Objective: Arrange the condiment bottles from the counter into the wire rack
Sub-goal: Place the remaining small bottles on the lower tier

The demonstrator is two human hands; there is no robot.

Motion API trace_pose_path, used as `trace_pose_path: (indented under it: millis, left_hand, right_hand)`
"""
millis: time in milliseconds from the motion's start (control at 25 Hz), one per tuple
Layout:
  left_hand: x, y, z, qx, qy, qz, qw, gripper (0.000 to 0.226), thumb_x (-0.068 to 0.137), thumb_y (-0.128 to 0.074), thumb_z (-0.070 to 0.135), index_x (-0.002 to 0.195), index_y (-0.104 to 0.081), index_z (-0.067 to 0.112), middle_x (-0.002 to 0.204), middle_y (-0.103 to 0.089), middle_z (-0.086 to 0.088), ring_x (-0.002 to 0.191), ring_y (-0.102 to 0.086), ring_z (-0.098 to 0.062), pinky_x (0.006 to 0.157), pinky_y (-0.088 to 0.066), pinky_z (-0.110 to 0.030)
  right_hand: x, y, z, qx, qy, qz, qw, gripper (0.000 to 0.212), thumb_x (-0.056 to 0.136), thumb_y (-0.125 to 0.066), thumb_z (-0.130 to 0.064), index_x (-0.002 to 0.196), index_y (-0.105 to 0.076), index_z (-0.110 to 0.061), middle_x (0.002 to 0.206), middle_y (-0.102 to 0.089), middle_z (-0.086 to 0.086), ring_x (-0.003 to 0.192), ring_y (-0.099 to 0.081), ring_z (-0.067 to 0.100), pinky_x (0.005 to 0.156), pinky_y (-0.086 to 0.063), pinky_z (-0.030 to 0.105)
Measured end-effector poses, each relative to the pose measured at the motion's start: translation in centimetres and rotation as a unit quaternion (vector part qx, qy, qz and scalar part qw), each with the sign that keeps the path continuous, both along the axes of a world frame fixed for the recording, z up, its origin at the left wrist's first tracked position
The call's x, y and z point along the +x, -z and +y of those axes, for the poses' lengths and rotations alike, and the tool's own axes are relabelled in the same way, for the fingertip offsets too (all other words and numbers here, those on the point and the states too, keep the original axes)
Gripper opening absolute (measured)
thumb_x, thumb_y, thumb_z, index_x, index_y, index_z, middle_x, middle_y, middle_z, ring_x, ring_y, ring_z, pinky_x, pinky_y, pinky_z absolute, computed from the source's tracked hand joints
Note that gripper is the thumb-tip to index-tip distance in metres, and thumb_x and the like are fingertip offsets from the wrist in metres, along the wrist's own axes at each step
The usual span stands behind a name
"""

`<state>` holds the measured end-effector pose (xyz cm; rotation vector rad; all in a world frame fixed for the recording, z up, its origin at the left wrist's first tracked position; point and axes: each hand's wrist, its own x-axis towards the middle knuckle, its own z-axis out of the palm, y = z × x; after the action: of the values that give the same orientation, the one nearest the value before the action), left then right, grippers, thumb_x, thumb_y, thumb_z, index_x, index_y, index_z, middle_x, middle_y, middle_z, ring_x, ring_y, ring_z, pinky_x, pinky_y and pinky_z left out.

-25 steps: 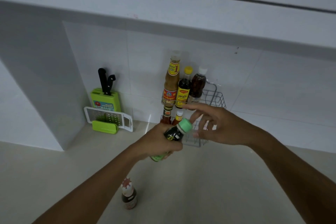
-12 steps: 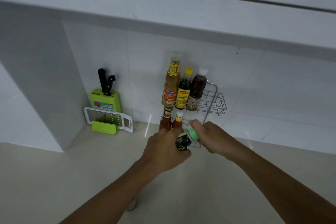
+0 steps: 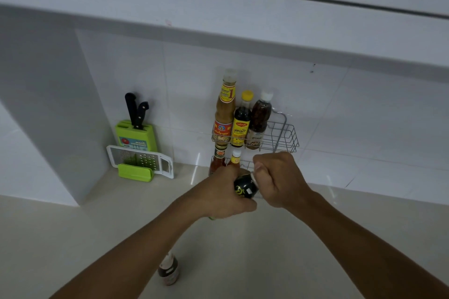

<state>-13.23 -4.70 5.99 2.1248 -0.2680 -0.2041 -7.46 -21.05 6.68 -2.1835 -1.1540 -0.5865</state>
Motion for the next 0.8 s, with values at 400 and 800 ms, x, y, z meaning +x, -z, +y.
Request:
trace_pose_path:
  millis: [400, 800]
  left_hand:
    - [6.0, 4.9, 1.0, -0.033, 0.026, -0.014, 0.999, 0.047, 0.066, -0.081, 0.024, 0.107, -0.060, 0.031, 0.094, -0.071, 0.004, 0.084, -0.071, -0.007, 0.068, -0.061, -0.033]
    - [11.9, 15.7, 8.0, 0.057, -0.158, 0.259, 0.951, 0.068, 0.089, -0.058, 0.020, 0.151, -0.031, 0.017, 0.154, -0.041, -0.008, 0.135, -0.047, -0.024, 0.108, -0.046, -0.036]
  right_hand:
    - [2.2, 2.9, -1.2, 0.144, -0.017, 0.409, 0.901, 0.025, 0.082, -0.081, -0.027, 0.099, -0.066, -0.016, 0.082, -0.073, 0.004, 0.064, -0.072, 0.019, 0.055, -0.059, 0.037]
    - [9.9, 14.2, -1.8, 0.190, 0.287, 0.361, 0.866, 0.025, 0.079, -0.084, -0.018, 0.096, -0.066, -0.021, 0.092, -0.070, 0.002, 0.078, -0.067, 0.019, 0.060, -0.048, 0.016]
